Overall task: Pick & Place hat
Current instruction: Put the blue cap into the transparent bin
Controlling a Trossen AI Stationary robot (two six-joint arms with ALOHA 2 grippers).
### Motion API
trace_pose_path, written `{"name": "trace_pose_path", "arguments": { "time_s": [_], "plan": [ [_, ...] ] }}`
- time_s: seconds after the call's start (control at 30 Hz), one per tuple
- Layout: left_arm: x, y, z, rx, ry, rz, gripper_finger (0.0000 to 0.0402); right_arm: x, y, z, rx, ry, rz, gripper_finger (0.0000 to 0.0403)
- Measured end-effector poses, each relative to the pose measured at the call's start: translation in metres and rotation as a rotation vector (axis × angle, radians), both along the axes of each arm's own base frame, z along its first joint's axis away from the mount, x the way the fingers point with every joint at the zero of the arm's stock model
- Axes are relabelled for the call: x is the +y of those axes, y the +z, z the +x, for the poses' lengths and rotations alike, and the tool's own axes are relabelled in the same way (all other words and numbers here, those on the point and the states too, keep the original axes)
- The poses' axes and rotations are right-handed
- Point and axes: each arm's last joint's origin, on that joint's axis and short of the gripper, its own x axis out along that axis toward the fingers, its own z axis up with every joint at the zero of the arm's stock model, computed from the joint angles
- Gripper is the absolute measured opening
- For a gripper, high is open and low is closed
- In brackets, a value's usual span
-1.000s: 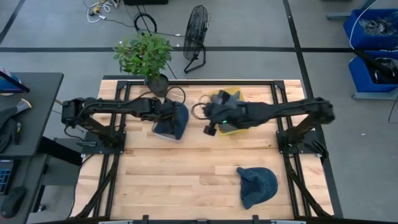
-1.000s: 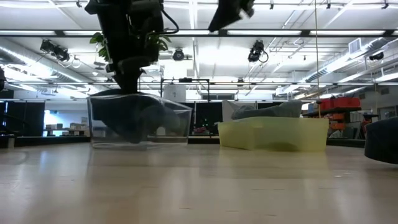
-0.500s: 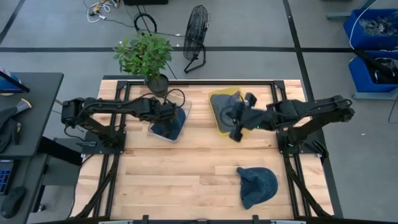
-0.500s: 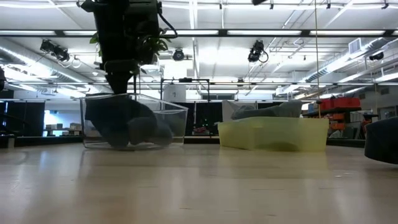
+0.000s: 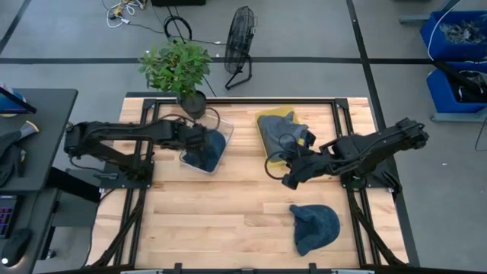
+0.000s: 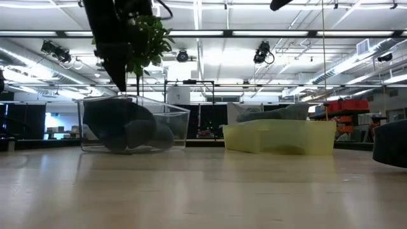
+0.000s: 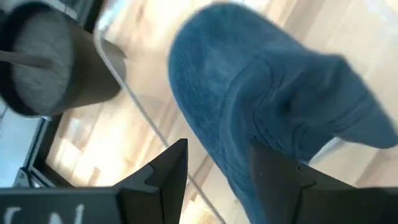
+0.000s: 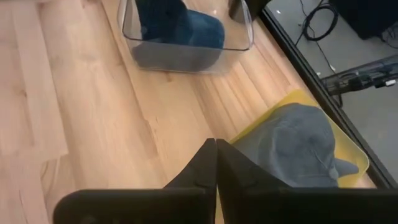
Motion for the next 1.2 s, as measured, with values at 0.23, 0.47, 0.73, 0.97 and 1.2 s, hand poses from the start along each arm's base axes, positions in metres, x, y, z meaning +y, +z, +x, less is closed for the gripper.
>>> {"name": "trace_pose_path", "arguments": {
  "time_s": [0.23, 0.47, 0.73, 0.97, 1.2],
  "plan": [
    [-0.013, 0.034, -0.022, -0.219, -0.005, 0.005, 0.0172, -0.002, -0.015, 0.013, 0.092, 0.022, 0.085, 0.0025],
    [-0.021, 0.046, -0.027, -0.315, -0.038, 0.005, 0.0172, 0.01, -0.041, 0.029, 0.25, 0.073, 0.289, 0.0082],
    [-0.024, 0.046, -0.027, -0.327, -0.027, -0.004, 0.0172, 0.047, -0.077, 0.028, 0.54, -0.111, 0.604, 0.0147],
    [-0.023, 0.046, -0.027, -0.328, -0.027, -0.003, 0.0172, 0.081, -0.096, 0.005, 0.764, -0.314, 0.601, 0.0168],
    [-0.023, 0.046, -0.027, -0.324, -0.032, -0.001, 0.0172, 0.106, -0.097, -0.016, 0.732, -0.594, 0.608, 0.0169]
  ]
}}
